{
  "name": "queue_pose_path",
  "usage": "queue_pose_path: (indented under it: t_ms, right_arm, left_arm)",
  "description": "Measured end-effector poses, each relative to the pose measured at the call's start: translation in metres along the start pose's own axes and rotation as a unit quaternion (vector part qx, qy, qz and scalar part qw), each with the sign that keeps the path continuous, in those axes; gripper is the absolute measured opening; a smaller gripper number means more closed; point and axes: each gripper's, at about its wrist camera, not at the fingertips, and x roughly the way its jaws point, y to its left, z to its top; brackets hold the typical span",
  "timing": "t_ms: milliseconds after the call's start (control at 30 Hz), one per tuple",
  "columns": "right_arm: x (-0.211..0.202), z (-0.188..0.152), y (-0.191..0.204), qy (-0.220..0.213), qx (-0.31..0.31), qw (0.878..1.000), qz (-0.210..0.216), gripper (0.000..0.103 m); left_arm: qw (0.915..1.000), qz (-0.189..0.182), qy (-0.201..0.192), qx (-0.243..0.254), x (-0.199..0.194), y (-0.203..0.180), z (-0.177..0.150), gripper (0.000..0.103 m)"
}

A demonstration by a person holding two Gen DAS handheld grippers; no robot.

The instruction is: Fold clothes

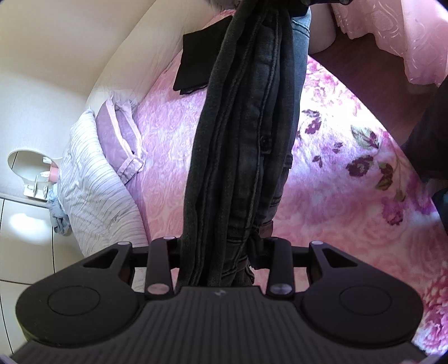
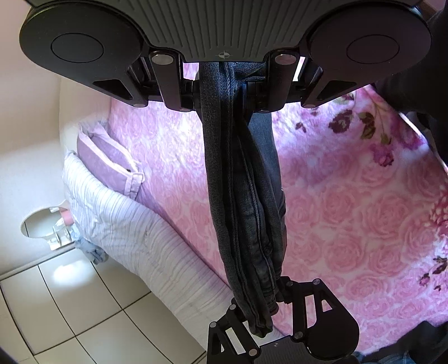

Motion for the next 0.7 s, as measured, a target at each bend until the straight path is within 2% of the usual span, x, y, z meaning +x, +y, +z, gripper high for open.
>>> queue_pose_path:
  t_ms: [267, 367, 500, 700]
  right_arm:
    - [0.001, -0.026, -0.007, 0.026, 0.033, 0.999, -0.003, 0.02]
    - [0.004, -0.047, -0.016, 0.035, 0.047, 0.998, -0.006, 0.02]
    - [0.008, -0.08, -0.029, 0.047, 0.065, 0.997, -0.01, 0.02]
    - [0.02, -0.161, -0.069, 0.053, 0.073, 0.996, -0.018, 0.02]
  left_arm:
    - [0.9992, -0.009, -0.022, 0.031, 0.022, 0.002, 0.034, 0.033]
    - [0.9985, -0.011, -0.033, 0.043, 0.034, 0.003, 0.057, 0.033]
    - [0.9972, -0.016, -0.045, 0.057, 0.052, 0.006, 0.098, 0.033]
    - [0.9967, -0.016, -0.049, 0.062, 0.091, 0.017, 0.182, 0.033]
